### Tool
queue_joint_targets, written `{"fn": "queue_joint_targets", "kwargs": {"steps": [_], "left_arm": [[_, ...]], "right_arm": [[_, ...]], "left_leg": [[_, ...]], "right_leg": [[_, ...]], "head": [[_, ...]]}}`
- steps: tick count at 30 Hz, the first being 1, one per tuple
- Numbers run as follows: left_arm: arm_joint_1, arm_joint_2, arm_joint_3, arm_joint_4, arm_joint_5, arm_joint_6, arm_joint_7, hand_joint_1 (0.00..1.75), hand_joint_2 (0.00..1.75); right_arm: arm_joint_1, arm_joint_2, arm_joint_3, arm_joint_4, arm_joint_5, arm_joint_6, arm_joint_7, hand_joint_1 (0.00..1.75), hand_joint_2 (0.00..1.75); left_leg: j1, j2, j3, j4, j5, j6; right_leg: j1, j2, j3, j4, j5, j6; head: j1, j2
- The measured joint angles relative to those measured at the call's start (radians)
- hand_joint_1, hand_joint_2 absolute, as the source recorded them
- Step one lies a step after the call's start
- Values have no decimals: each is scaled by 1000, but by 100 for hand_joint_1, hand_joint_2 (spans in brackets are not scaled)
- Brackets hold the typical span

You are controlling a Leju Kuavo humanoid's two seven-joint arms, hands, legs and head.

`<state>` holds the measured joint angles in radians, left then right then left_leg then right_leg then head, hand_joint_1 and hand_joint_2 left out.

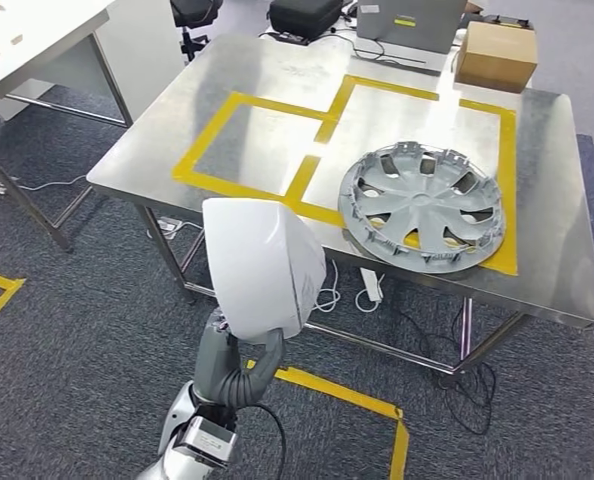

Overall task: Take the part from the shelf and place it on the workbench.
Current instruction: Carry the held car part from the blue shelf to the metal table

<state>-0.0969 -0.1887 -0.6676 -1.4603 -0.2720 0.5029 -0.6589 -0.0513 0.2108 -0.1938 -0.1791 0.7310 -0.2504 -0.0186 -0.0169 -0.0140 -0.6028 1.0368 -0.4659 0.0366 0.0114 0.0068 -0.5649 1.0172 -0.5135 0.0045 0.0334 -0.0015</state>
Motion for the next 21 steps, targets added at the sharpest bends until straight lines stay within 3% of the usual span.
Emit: {"fn": "queue_joint_targets", "kwargs": {"steps": [2, 4, 7, 8, 9, 10, 12, 14, 18, 19, 21], "left_arm": [[0, 0, 0, -1, 0, 0, 0, 175, 175], [0, 1, 1, -2, 0, 1, -2, 175, 175], [0, 2, 1, -2, 0, 2, -3, 175, 175], [0, 2, 1, -2, 0, 2, -3, 175, 175], [0, 2, 1, -2, 0, 2, -3, 175, 175], [0, 2, 1, -2, 0, 1, -3, 175, 175], [-1, 2, 1, -2, 0, 0, -3, 175, 175], [-1, 2, 1, -2, 0, 0, -3, 175, 175], [0, 1, 0, -2, 2, -2, -3, 175, 175], [0, 1, 0, -2, 2, -3, -4, 175, 175], [0, 1, 0, -2, 3, -5, -4, 175, 175]], "right_arm": [[0, 1, 0, 0, 2, 0, -1, 0, 0], [1, 2, 0, 0, 3, 0, -1, 0, 0], [2, 3, 0, -1, 4, 2, -2, 0, 0], [2, 3, 0, -1, 4, 2, -2, 0, 0], [2, 3, 0, -1, 5, 2, -2, 0, 0], [2, 2, 0, -1, 5, 2, -3, 0, 0], [2, 3, 0, -1, 6, 2, -4, 0, 0], [1, 3, 0, -1, 6, 2, -4, 0, 0], [0, 2, 0, -1, 8, 2, -7, 0, 0], [-1, 2, 0, -1, 8, 2, -7, 0, 0], [0, 2, 0, -1, 8, 2, -9, 0, 0]], "left_leg": [[1, 1, 1, 1, -3, -9], [2, 2, -13, 41, -32, -23], [18, 3, -93, 210, -116, -47], [23, 4, -112, 248, -123, -53], [28, 4, -116, 252, -112, -58], [33, 5, -101, 218, -83, -62], [37, 7, -40, 92, -16, -67], [36, 7, -1, 8, 7, -59], [32, 6, 5, -9, -2, -26], [33, 6, 7, -11, -3, -19], [32, 8, 11, -13, -8, -9]], "right_leg": [[-3, 0, 10, -12, 7, -6], [-12, -2, 23, -29, 17, -11], [-18, -5, 30, -35, 17, -13], [-20, -6, 30, -34, 16, -12], [-22, -6, 32, -34, 14, -9], [-24, -5, 34, -33, 11, -6], [-27, -3, 41, -29, 2, 6], [-26, -3, 42, -23, -8, 21], [-30, -5, 36, -16, -22, 45], [-31, -5, 22, 13, -40, 49], [-31, -6, -41, 134, -95, 52]], "head": [[0, 0], [-6, 0], [-12, 0], [-13, 0], [-12, 0], [-12, 0], [-13, 0], [-13, 0], [-10, 0], [-8, 0], [-3, 0]]}}
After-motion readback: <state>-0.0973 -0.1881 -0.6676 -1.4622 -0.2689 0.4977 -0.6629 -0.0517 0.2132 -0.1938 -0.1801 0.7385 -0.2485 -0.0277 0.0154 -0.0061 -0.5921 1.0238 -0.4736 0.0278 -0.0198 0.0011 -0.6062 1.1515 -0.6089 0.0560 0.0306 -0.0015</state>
